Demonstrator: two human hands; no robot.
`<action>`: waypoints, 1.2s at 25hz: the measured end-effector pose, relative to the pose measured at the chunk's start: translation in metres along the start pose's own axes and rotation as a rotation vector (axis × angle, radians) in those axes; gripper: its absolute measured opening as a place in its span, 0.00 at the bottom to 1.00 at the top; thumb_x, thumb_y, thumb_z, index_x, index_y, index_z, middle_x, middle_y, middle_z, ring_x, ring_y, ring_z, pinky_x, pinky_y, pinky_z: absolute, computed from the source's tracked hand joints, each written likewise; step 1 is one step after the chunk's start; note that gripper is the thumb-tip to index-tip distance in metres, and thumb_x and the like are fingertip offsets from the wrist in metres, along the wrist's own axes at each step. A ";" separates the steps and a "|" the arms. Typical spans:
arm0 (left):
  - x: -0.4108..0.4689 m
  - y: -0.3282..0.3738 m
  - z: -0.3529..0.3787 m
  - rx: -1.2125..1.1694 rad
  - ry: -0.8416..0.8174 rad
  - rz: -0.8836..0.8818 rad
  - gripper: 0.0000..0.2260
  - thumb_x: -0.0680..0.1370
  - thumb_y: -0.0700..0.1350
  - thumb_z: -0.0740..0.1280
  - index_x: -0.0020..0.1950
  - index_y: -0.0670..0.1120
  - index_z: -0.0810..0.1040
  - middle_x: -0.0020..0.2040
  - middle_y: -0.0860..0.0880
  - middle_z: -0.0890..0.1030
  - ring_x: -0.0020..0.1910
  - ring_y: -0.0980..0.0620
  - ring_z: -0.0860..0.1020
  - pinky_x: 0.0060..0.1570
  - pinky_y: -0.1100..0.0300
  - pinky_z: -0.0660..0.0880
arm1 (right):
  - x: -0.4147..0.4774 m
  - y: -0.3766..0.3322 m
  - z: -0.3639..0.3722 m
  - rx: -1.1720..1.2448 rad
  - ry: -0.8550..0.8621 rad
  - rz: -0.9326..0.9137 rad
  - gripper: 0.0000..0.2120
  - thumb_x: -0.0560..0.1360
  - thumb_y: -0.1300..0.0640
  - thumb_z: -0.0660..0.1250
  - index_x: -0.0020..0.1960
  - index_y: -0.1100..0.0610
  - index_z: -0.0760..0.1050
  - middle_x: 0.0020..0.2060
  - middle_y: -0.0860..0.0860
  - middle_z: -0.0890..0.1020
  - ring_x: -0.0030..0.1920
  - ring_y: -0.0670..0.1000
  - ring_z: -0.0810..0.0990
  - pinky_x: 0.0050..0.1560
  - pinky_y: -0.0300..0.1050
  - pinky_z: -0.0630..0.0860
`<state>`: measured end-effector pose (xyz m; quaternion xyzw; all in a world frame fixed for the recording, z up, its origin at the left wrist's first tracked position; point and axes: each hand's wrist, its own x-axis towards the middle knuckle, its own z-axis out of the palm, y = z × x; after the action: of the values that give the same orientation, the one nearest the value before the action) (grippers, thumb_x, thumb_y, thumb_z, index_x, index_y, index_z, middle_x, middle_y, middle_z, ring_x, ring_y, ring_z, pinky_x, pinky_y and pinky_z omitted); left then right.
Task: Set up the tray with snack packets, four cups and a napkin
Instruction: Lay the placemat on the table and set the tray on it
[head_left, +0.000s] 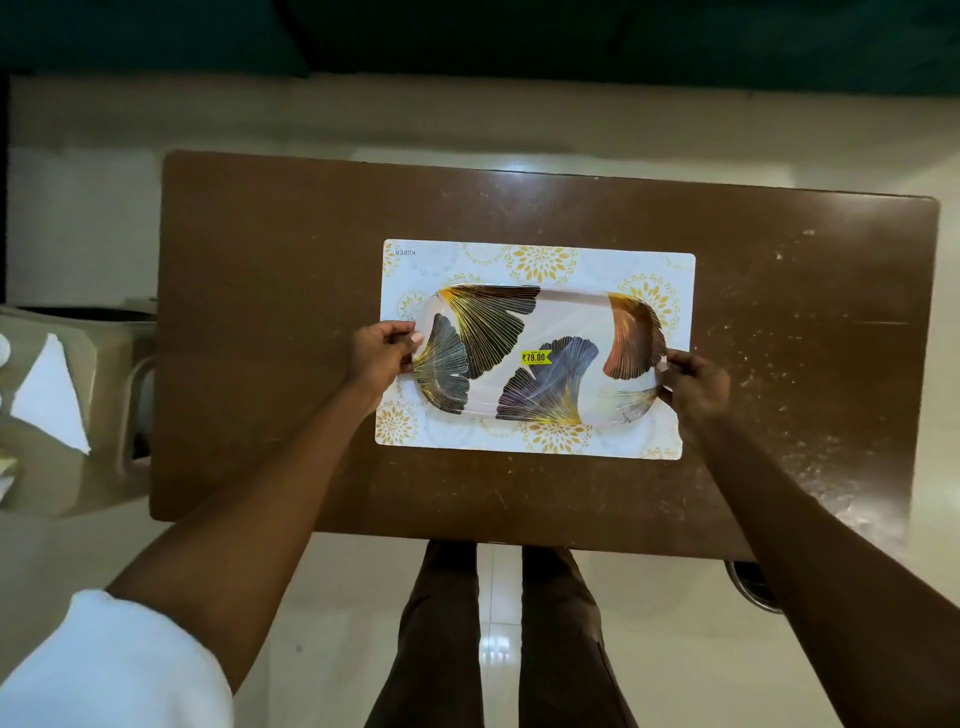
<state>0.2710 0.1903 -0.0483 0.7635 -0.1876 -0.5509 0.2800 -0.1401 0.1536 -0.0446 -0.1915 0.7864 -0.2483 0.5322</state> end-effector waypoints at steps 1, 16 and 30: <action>0.001 0.000 0.001 -0.001 -0.001 -0.001 0.15 0.80 0.36 0.71 0.66 0.36 0.79 0.49 0.44 0.83 0.43 0.53 0.81 0.42 0.59 0.83 | 0.000 0.001 0.000 -0.005 0.000 0.001 0.15 0.80 0.69 0.69 0.66 0.67 0.78 0.54 0.59 0.83 0.55 0.56 0.82 0.56 0.53 0.82; 0.003 0.002 0.002 0.022 0.020 0.026 0.14 0.80 0.36 0.71 0.65 0.36 0.79 0.49 0.45 0.83 0.41 0.53 0.81 0.39 0.63 0.83 | 0.007 0.003 0.006 -0.003 0.011 -0.071 0.14 0.80 0.68 0.68 0.66 0.65 0.78 0.50 0.55 0.83 0.51 0.52 0.83 0.53 0.47 0.83; 0.005 0.002 0.003 -0.011 0.021 0.021 0.15 0.80 0.35 0.71 0.66 0.35 0.78 0.47 0.45 0.82 0.41 0.51 0.82 0.36 0.60 0.85 | 0.014 0.002 0.006 -0.021 0.008 -0.104 0.13 0.80 0.66 0.70 0.64 0.62 0.80 0.48 0.51 0.85 0.49 0.50 0.84 0.46 0.43 0.85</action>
<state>0.2697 0.1849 -0.0514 0.7656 -0.1896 -0.5411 0.2917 -0.1396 0.1459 -0.0575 -0.2368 0.7800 -0.2682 0.5133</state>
